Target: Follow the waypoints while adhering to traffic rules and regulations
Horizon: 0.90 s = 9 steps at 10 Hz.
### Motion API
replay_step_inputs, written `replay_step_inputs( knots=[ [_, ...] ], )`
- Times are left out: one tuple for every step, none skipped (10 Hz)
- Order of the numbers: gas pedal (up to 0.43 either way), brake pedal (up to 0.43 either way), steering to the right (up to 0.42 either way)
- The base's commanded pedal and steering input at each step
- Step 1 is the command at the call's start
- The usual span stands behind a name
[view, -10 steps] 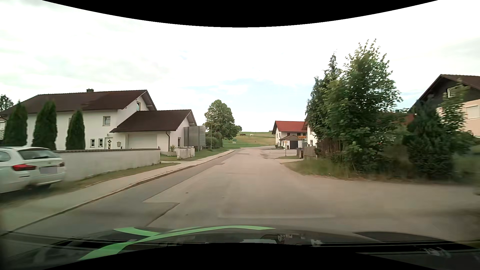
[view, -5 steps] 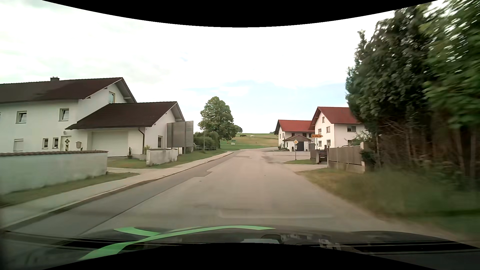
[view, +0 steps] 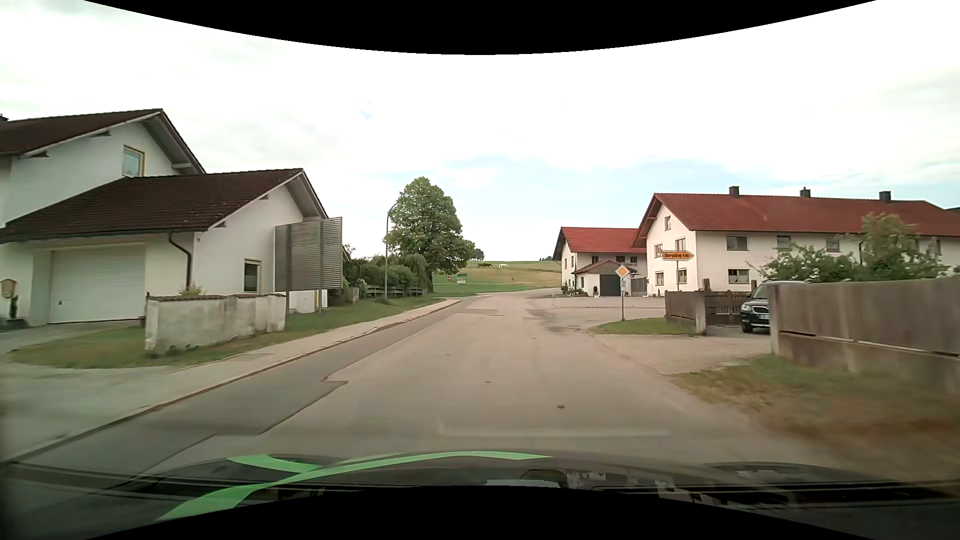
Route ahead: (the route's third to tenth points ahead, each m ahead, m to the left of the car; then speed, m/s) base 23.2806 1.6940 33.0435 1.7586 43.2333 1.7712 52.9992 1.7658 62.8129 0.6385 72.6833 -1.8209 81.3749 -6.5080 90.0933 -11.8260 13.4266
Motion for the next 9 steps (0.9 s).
replay_step_inputs(
  knots=[
    [0.059,0.000,-0.001],
    [0.059,0.000,-0.001],
    [0.059,0.000,-0.001],
    [0.067,0.000,-0.001],
    [0.067,0.000,-0.001],
    [0.079,0.000,-0.001],
    [0.098,0.000,-0.001],
    [0.110,0.000,-0.001],
    [0.110,0.000,-0.001]
  ],
)
